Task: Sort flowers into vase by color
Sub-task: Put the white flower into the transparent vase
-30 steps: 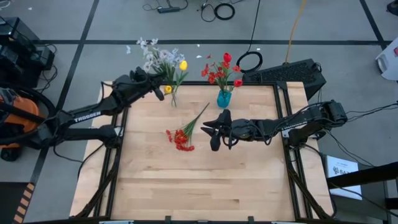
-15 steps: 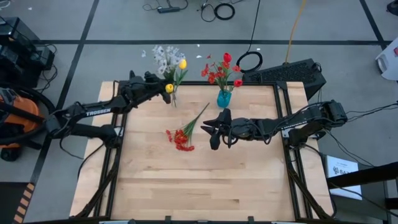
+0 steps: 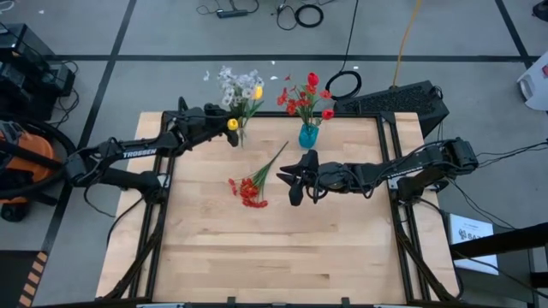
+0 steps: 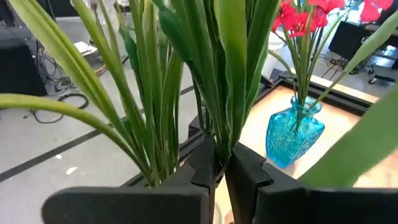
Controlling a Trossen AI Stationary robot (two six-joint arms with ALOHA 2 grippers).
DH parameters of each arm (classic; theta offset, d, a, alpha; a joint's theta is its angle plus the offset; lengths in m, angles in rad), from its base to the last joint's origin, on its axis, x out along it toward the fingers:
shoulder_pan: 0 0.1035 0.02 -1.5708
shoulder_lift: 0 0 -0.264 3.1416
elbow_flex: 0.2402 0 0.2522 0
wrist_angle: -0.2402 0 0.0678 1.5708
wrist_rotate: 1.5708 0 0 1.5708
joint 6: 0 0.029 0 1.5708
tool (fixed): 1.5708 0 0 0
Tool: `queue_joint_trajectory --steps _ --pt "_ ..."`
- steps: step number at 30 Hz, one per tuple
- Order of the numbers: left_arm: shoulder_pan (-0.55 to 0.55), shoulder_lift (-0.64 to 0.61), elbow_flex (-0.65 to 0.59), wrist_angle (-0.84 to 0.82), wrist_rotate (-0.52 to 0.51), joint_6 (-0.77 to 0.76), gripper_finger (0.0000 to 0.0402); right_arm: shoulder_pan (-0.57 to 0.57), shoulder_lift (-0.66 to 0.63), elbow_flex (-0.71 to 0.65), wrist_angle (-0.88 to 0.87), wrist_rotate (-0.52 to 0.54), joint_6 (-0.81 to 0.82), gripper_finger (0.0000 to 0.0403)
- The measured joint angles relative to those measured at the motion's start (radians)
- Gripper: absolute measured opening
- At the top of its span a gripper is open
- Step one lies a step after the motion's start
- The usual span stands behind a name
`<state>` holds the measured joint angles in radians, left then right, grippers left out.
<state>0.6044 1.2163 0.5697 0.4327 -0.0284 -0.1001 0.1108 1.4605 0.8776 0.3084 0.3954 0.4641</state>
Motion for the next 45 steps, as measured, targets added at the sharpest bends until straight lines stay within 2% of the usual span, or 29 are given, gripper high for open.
queue_joint_trajectory --steps 7,38,41,45 --pt "-0.003 0.000 0.000 -0.027 -0.001 -0.076 0.0031 0.000 0.000 0.000 0.000 0.000 0.035 0.0110" --pt "-0.005 -0.009 0.001 -0.112 0.026 -0.078 0.0032 0.000 0.000 0.000 -0.025 -0.001 0.074 0.0110" --pt "-0.005 -0.009 0.001 -0.112 0.030 -0.079 0.0046 0.000 0.000 0.000 -0.030 -0.001 0.074 0.0110" --pt "-0.005 -0.009 0.001 -0.112 0.028 -0.079 0.0094 0.000 0.000 0.000 -0.033 -0.001 0.072 0.0110"
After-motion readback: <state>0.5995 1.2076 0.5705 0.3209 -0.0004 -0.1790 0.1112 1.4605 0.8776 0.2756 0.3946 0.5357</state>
